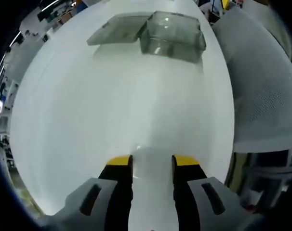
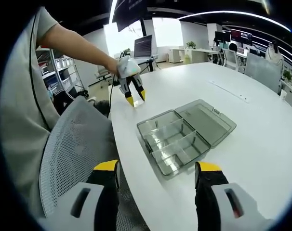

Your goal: Insert the divider into the dual guide fixture by aligning both edges with the guide slots and pushing it downward to the bottom, including one-sided entry, uneven engagement, binding, and posture correction.

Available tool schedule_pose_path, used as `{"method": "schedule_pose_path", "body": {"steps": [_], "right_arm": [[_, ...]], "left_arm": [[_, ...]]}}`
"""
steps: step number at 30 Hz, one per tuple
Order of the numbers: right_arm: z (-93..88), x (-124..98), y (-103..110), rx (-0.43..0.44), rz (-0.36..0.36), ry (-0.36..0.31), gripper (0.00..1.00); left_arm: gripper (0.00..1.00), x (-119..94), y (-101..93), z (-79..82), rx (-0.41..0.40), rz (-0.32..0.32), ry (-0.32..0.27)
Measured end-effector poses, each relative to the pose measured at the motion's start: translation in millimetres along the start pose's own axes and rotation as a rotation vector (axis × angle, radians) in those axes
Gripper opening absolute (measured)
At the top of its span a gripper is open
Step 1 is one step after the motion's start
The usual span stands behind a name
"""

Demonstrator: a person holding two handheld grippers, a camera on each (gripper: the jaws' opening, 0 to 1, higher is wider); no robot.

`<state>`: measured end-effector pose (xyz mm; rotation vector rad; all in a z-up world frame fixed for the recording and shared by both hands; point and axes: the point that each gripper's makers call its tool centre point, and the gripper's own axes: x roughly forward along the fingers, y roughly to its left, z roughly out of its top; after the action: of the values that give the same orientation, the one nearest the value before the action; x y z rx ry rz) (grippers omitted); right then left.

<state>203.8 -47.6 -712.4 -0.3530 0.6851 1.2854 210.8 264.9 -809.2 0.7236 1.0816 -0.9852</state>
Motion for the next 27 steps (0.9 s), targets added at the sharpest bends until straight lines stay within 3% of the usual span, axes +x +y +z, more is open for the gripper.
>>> {"method": "schedule_pose_path", "body": {"steps": [27], "right_arm": [[2.0, 4.6, -2.4, -0.001, 0.005, -0.006, 0.57]], "left_arm": [[0.29, -18.9, -10.3, 71.6, 0.119, 0.018, -0.085]]}}
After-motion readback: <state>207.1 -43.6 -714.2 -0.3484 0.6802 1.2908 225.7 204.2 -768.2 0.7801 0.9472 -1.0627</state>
